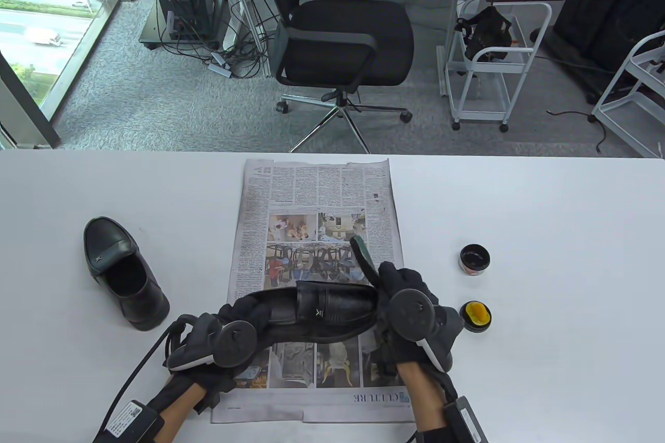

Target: Dip and apply built-in sponge shoe polish on shoes

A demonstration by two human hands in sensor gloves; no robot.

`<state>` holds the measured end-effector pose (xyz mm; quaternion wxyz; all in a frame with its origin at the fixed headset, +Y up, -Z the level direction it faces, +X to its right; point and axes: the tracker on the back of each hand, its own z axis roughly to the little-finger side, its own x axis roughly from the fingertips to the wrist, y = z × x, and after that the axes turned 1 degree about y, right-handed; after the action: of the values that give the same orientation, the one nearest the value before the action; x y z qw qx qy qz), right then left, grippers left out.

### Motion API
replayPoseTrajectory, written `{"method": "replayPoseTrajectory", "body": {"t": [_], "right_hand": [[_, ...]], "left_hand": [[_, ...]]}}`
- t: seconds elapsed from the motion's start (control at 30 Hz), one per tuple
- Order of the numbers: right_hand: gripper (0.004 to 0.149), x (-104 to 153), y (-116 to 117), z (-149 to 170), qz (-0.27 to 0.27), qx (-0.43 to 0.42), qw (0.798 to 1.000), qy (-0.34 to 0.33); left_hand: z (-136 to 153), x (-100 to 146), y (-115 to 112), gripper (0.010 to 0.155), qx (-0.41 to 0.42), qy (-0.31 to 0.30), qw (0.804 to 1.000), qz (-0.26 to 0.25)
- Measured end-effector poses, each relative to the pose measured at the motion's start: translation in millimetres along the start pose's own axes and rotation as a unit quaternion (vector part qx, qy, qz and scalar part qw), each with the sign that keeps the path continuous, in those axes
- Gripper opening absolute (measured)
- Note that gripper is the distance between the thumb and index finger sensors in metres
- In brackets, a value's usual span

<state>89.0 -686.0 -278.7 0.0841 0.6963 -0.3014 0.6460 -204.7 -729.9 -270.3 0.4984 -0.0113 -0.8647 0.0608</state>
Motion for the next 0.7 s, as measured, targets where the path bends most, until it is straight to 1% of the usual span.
{"method": "replayPoseTrajectory", "body": {"t": [0.03,0.1,0.13,0.17,0.2,0.27,0.37,0.43,0.47,0.57,0.63,0.7], "right_hand": [[0.042,2.2,4.1,-10.0,-0.018,-0.015,0.999,-0.036],[0.042,4.8,10.2,-21.7,-0.044,-0.026,0.996,-0.076],[0.042,6.7,15.7,-29.4,-0.076,-0.029,0.99,-0.115],[0.042,8.2,20.0,-34.3,-0.103,-0.024,0.985,-0.139],[0.042,9.8,24.5,-38.3,-0.135,-0.006,0.978,-0.158],[0.041,9.9,27.7,-39.1,-0.165,0.06,0.971,-0.164],[0.039,8.3,26.3,-29.7,-0.156,0.129,0.968,-0.147],[0.039,6.4,23.2,-22.0,-0.146,0.153,0.969,-0.129],[0.039,5.0,20.0,-16.8,-0.131,0.158,0.971,-0.118],[0.039,1.6,7.6,-4.5,-0.095,0.137,0.983,-0.082],[0.039,-0.9,-9.5,7.6,-0.059,0.086,0.994,-0.037],[0.039,-1.4,-25.9,17.6,-0.027,0.052,0.998,-0.005]], "left_hand": [[0.1,0.0,0.0,0.056,0.0,0.0,1.0,0.0],[0.1,0.0,-0.1,0.056,0.0,0.0,1.0,0.0],[0.2,-0.1,-0.2,0.056,-0.001,0.0,1.0,-0.001],[0.1,0.0,0.0,0.056,-0.001,0.0,1.0,0.0],[0.0,0.1,0.1,0.056,0.0,0.0,1.0,0.0],[0.1,0.0,0.0,0.056,0.0,0.0,1.0,0.0],[0.0,0.0,0.0,0.056,0.001,0.0,1.0,0.001],[0.1,0.0,-0.1,0.056,0.0,-0.001,1.0,0.001],[0.2,0.0,-0.1,0.056,0.001,-0.001,1.0,0.001],[0.2,0.0,-0.1,0.056,0.001,-0.001,1.0,0.001],[0.1,0.1,-0.1,0.056,0.002,-0.001,1.0,0.001],[0.2,0.1,-0.1,0.056,0.002,-0.001,1.0,0.002]]}}
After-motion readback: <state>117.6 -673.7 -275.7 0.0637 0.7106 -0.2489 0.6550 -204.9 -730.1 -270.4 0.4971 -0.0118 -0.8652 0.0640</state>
